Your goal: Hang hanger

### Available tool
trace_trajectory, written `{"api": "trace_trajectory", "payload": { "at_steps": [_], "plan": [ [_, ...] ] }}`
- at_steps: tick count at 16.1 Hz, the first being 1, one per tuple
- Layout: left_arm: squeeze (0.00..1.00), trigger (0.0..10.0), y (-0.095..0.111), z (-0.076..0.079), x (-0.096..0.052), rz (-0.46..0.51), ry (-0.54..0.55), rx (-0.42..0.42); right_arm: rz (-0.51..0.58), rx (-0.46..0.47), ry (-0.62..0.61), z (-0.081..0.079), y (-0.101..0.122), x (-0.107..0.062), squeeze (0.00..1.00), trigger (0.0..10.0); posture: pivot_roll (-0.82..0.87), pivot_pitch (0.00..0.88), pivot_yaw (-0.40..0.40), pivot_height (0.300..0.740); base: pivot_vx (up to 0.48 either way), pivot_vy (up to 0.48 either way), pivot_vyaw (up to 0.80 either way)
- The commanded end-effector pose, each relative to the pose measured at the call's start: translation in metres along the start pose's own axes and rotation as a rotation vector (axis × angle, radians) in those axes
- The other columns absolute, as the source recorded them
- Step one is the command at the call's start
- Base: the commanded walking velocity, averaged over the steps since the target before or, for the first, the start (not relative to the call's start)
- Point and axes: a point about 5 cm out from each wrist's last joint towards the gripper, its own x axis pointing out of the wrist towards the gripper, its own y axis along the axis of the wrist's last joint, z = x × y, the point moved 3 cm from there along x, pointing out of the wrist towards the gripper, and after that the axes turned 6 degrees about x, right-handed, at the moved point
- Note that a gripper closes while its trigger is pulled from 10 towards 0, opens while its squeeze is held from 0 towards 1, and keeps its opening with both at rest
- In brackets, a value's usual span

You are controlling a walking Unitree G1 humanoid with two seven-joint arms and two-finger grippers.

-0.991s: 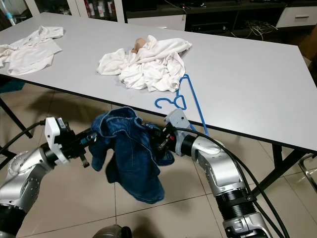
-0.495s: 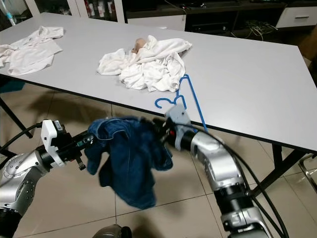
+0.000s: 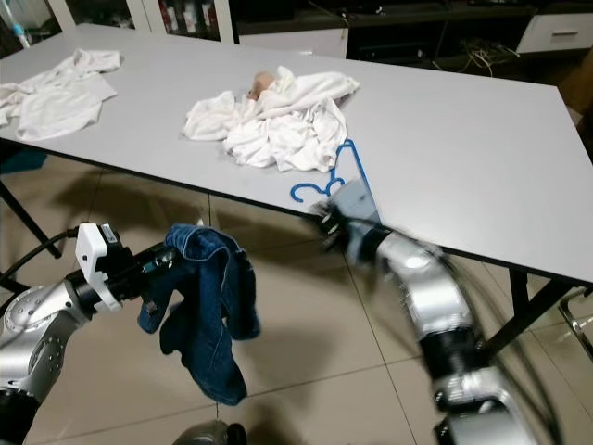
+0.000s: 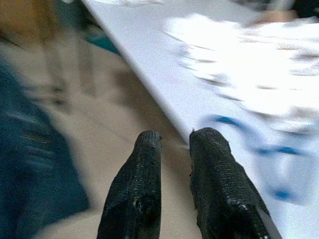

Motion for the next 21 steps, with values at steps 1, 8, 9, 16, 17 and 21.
{"api": "trace_trajectory", "payload": {
  "at_steps": [1, 8, 9, 16, 17, 21],
  "plan": [
    [0.00, 0.0, 0.011, -0.005, 0.000, 0.015, 0.000, 0.055, -0.021, -0.077, -0.042, 0.003, -0.002, 0.003, 0.00, 10.0, 0.00, 0.000, 0.068, 0.740, 0.000, 0.000, 0.00],
    [0.00, 0.0, 0.005, -0.005, -0.006, -0.100, -0.046, 0.161, -0.119, -0.455, -0.032, -0.031, -0.020, 0.024, 0.00, 10.0, 0.02, 0.000, 0.064, 0.740, 0.000, 0.000, 0.00],
    [0.00, 0.0, 0.008, -0.008, -0.007, -0.098, -0.042, 0.174, -0.141, -0.494, -0.084, -0.024, -0.022, 0.026, 0.00, 10.0, 0.02, 0.000, 0.064, 0.740, 0.000, 0.000, 0.00],
    [0.00, 0.0, 0.012, -0.008, -0.007, -0.097, -0.044, 0.202, -0.269, -0.534, -0.254, 0.000, -0.043, 0.030, 0.00, 10.0, 0.03, 0.000, 0.059, 0.740, 0.000, 0.000, 0.00],
    [0.00, 0.0, 0.012, -0.008, -0.007, -0.097, -0.044, 0.202, -0.274, -0.531, -0.250, -0.001, -0.045, 0.030, 0.00, 10.0, 0.03, 0.000, 0.059, 0.740, 0.000, 0.000, 0.00],
    [0.00, 0.0, 0.012, -0.006, -0.006, -0.094, -0.045, 0.203, -0.286, -0.516, -0.225, -0.004, -0.051, 0.031, 0.00, 10.0, 0.03, 0.000, 0.056, 0.740, 0.000, 0.000, 0.00]
  ]
}}
